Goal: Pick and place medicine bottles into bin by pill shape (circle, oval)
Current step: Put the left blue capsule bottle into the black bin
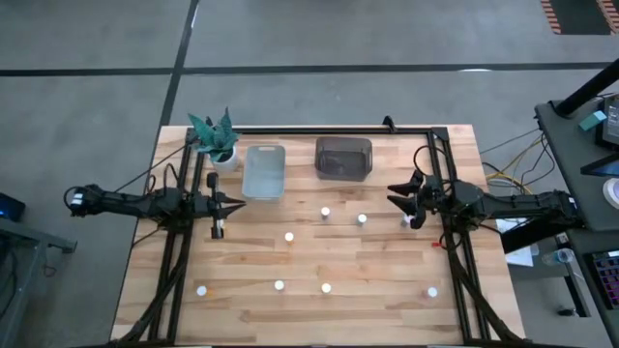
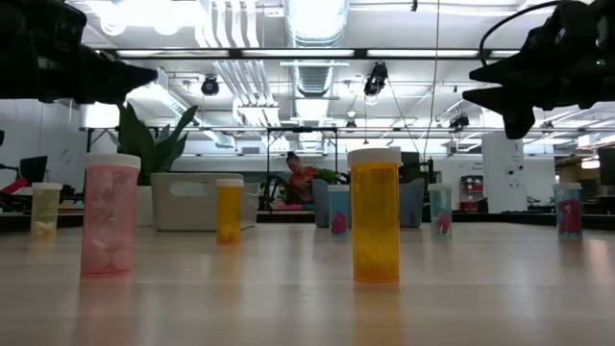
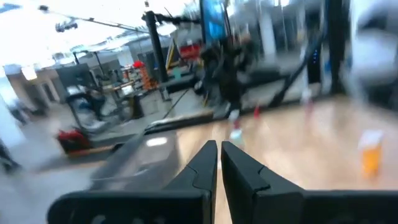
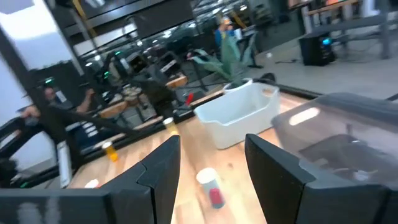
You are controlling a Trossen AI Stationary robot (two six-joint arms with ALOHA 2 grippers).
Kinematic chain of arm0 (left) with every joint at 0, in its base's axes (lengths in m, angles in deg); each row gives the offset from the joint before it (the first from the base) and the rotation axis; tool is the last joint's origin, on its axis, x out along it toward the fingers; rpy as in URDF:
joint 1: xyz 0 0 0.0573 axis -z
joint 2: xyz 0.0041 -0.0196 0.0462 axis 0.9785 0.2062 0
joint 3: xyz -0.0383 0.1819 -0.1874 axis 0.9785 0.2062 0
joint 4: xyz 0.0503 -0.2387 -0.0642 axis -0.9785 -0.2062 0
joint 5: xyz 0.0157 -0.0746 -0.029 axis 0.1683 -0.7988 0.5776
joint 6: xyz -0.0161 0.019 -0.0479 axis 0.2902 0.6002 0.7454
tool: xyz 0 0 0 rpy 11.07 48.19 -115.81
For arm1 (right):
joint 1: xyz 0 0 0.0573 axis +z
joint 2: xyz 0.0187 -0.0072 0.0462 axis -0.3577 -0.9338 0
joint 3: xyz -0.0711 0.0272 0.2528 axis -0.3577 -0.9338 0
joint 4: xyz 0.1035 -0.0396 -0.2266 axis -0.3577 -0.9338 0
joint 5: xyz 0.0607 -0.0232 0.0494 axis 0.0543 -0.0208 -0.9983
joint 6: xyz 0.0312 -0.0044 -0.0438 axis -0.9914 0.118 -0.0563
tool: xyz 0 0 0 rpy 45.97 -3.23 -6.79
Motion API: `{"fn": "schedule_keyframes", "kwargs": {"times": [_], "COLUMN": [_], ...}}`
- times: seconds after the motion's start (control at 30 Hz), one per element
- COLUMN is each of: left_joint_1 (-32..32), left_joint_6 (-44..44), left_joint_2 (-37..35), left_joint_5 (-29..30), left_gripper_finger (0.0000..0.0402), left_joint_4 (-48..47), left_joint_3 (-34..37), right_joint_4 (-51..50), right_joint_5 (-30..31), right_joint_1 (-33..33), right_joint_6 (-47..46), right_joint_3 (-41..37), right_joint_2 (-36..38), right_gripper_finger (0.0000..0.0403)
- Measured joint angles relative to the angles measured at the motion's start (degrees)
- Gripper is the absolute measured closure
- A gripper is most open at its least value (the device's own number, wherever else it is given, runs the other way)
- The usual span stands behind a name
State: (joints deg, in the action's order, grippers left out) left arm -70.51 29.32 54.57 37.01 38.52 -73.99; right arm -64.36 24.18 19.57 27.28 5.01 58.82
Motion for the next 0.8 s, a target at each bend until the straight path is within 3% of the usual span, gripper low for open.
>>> {"fn": "schedule_keyframes", "kwargs": {"times": [0.13,0.23,0.33,0.57,0.8], "left_joint_1": [0.0,0.0,0.0,0.0,0.0], "left_joint_6": [25.6,33.3,33.4,29.5,18.2], "left_joint_2": [0.0,-0.1,-0.1,0.9,4.8], "left_joint_5": [-0.2,0.4,0.5,1.3,8.7], "left_gripper_finger": [0.0395,0.0395,0.0395,0.0395,0.0395], "left_joint_4": [7.5,10.7,13.7,20.6,33.9], "left_joint_3": [0.0,0.0,0.0,0.0,-0.4], "right_joint_4": [0.8,0.7,0.8,1.4,3.4], "right_joint_5": [0.7,0.7,1.2,12.3,14.6], "right_joint_1": [0.0,0.0,0.0,0.0,-0.5], "right_joint_6": [0.0,0.4,2.4,-0.8,0.3], "right_joint_3": [0.0,0.0,0.0,0.0,1.6], "right_joint_2": [0.0,0.0,0.0,0.0,-0.4], "right_gripper_finger": [0.0232,0.0232,0.0232,0.0232,0.0232]}}
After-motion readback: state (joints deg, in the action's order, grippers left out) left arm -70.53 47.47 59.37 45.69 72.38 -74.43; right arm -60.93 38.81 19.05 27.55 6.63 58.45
